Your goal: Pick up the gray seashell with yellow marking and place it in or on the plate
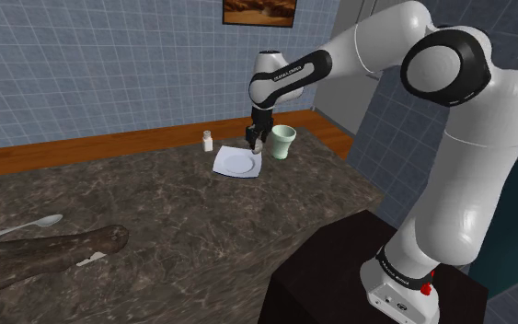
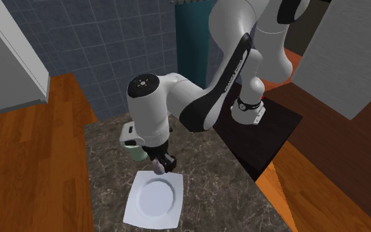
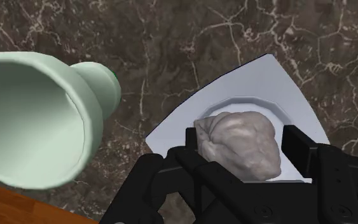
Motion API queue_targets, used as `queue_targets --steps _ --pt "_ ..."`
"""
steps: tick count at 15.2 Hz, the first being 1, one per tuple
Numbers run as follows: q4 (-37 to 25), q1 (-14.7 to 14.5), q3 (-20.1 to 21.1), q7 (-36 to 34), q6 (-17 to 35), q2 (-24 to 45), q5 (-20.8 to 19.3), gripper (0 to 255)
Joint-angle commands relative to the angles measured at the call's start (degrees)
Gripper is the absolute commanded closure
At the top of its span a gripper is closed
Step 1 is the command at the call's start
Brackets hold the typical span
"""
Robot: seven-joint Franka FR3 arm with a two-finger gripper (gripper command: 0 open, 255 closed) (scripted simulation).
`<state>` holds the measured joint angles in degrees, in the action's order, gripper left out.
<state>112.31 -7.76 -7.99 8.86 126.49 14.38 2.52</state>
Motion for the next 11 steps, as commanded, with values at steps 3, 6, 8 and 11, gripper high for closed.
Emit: queue_targets --steps 3,6,8,11 --pt "-11.5 -1.0 1.1 -2.1 -3.8 7.7 0.7 255" --pt "-17.2 -1.4 1.5 -3.0 -5.4 11.9 0.9 255" --pt "-16.6 -1.4 1.5 -3.0 -4.1 12.5 1.0 255" --pt "-15.9 -1.3 1.6 -2.9 -2.3 13.6 1.2 255"
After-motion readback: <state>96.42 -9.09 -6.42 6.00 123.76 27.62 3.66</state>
